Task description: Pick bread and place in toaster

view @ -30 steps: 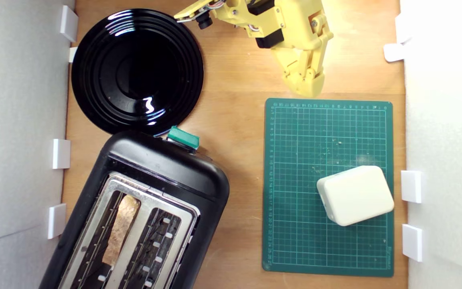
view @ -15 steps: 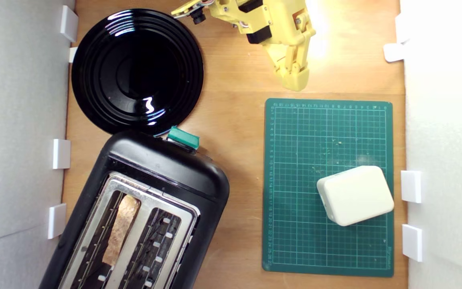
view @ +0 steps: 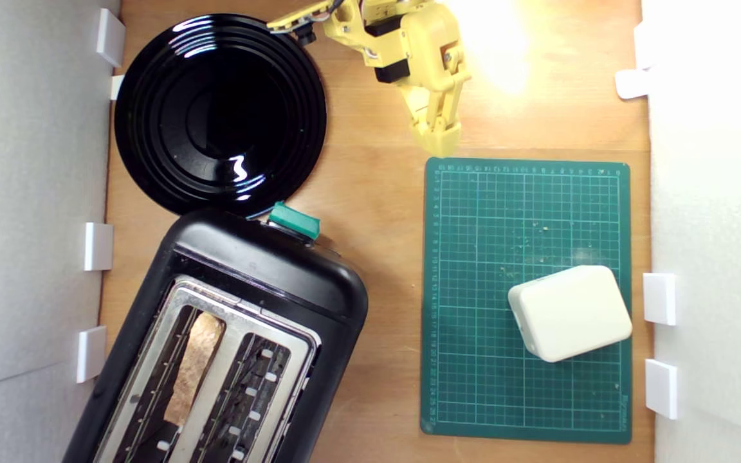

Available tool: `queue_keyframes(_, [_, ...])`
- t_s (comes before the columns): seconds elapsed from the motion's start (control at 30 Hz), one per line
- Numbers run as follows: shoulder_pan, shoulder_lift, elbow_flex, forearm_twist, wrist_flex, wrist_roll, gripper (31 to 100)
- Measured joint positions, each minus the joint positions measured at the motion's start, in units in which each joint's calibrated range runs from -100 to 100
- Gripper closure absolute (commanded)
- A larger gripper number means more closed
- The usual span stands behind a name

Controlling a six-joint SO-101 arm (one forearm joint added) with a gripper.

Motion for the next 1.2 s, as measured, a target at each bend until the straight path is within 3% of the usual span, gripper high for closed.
queue_keyframes(0.47, [0.0, -0.4, 10.6, 0.1, 0.0, -0.1, 92.5])
queue_keyframes(1.2, [-0.1, -0.9, 10.8, 0.2, 0.0, 0.1, 92.4])
